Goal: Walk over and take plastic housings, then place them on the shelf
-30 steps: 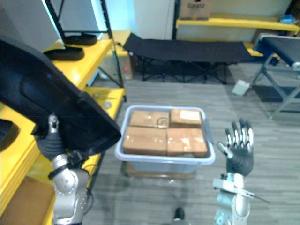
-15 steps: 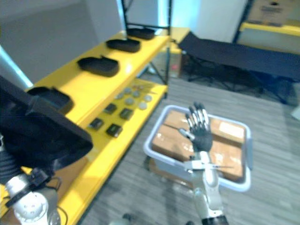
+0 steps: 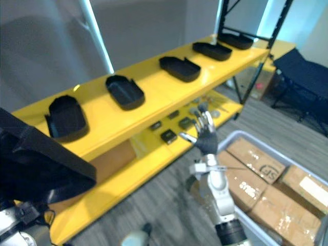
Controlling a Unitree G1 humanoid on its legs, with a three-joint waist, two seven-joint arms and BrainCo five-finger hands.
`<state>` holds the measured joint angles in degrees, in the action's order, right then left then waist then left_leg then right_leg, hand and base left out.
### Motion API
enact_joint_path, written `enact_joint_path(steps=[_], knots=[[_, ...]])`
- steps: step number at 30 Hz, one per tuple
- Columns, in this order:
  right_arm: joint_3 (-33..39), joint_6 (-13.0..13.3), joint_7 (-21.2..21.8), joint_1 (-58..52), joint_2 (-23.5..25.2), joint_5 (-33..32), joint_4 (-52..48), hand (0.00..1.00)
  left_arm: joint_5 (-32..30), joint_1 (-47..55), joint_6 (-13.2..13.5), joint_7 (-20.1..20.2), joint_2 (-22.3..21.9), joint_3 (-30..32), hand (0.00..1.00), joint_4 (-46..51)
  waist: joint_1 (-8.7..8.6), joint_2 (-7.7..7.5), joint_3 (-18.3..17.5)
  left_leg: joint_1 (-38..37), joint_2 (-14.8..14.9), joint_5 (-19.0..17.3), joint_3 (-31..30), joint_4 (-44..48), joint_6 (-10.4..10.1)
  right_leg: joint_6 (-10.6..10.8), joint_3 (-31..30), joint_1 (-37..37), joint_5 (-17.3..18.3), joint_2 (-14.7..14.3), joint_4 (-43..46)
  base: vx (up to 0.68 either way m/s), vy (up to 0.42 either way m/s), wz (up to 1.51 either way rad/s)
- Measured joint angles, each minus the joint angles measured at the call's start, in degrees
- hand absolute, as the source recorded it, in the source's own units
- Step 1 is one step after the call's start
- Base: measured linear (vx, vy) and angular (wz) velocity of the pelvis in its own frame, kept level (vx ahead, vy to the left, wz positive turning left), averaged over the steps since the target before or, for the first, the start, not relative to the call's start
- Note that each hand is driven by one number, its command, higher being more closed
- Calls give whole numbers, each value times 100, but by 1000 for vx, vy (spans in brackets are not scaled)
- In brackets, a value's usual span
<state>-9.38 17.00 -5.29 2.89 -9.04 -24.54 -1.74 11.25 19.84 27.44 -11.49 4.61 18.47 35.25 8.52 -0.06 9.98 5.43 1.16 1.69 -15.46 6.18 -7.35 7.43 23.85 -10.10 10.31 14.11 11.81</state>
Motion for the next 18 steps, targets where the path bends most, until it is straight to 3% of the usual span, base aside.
enact_joint_path(steps=[5,9,11,15,17,18], knots=[[85,31,260,-12,-8,0,14,0,3,95,-19,-35,-11,-180,100,-34,5,-5,92,34,118,67,59,49,-18,6,-41,-55,3,-151,-14,-6,-47,14],[70,34,449,22,-35,-4,-5,0,4,169,-30,-318,-68,-245,100,-106,-14,169,396,-56,289,38,358,162,-1,-33,-137,-94,165,-249,44,-135,-23,-14],[55,38,452,2,-33,-5,-5,0,-24,185,-26,-335,-70,-253,100,-108,-35,173,432,-20,289,-4,403,236,41,-10,-157,-61,199,-224,115,-103,20,-4],[12,179,507,20,36,-5,-55,0,-74,166,3,-320,-66,-214,100,-107,-12,10,487,260,170,-163,675,662,158,123,-69,-89,314,1,167,-36,89,18],[4,307,238,36,161,112,-54,0,-53,42,13,-248,-51,-94,100,-107,22,-140,551,485,-63,-650,1034,1419,591,70,-114,-229,459,194,182,81,189,23],[-7,332,167,25,187,150,-54,0,-54,43,13,-246,-40,-90,100,-108,20,-190,561,453,-127,-761,1080,1487,513,6,-154,-308,487,248,201,159,134,19]])
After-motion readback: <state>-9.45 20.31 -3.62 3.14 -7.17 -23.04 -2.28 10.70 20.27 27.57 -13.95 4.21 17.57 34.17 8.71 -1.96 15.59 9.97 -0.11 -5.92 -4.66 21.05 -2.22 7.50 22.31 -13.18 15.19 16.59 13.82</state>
